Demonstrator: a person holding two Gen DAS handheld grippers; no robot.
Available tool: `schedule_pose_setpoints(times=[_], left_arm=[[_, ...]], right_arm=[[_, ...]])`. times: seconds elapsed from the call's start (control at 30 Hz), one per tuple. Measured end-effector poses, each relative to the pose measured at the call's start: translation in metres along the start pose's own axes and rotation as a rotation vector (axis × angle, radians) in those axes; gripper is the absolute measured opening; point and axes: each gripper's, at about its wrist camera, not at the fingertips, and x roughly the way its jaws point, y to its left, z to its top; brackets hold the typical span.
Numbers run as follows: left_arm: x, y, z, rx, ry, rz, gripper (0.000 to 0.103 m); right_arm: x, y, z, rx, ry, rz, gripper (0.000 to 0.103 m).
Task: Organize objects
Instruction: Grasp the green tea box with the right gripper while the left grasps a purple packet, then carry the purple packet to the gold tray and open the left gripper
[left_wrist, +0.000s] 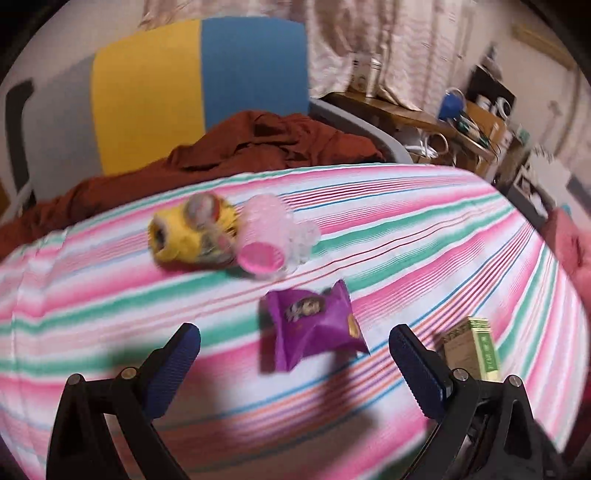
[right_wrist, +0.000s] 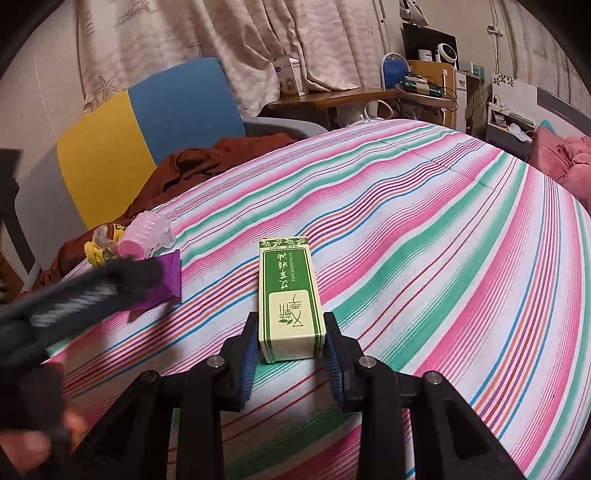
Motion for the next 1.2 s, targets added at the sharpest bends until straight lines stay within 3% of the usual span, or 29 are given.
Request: schedule_pose_setpoints(times=[0.1, 0.23, 0.33, 0.5, 0.6, 1.2], left_arm=[[0.004, 0.001, -0.001, 0.021, -0.045, 0.017, 0.102], [0.018, 0.004, 0.002, 0.02, -0.01, 0.013, 0.093], [0.03, 0.005, 0.001, 0.017, 0.041, 0.003, 0.075], [0.024, -0.002, -0.005, 0.084, 0.018, -0.003, 0.058], [0.018, 0.001, -0.01, 0.091, 0.011, -0.008, 0.055], [-0.063, 0.065, -0.064, -0.11, -0.143, -0.04, 0.054]], right_arm=[[0.001, 0.003, -0.001, -0.006, -0.003, -0.004, 0.032], [0.001, 0.004, -0.001, -0.019, -0.004, -0.009, 0.032], [0.002, 0.006, -0.001, -0.024, -0.004, -0.01, 0.032], [0.002, 0.008, -0.001, -0.033, -0.003, -0.015, 0.032], [0.002, 0.01, -0.002, -0.045, -0.005, -0.016, 0.032], [-0.004, 0.032, -0.004, -0.159, -0.038, -0.027, 0.032]])
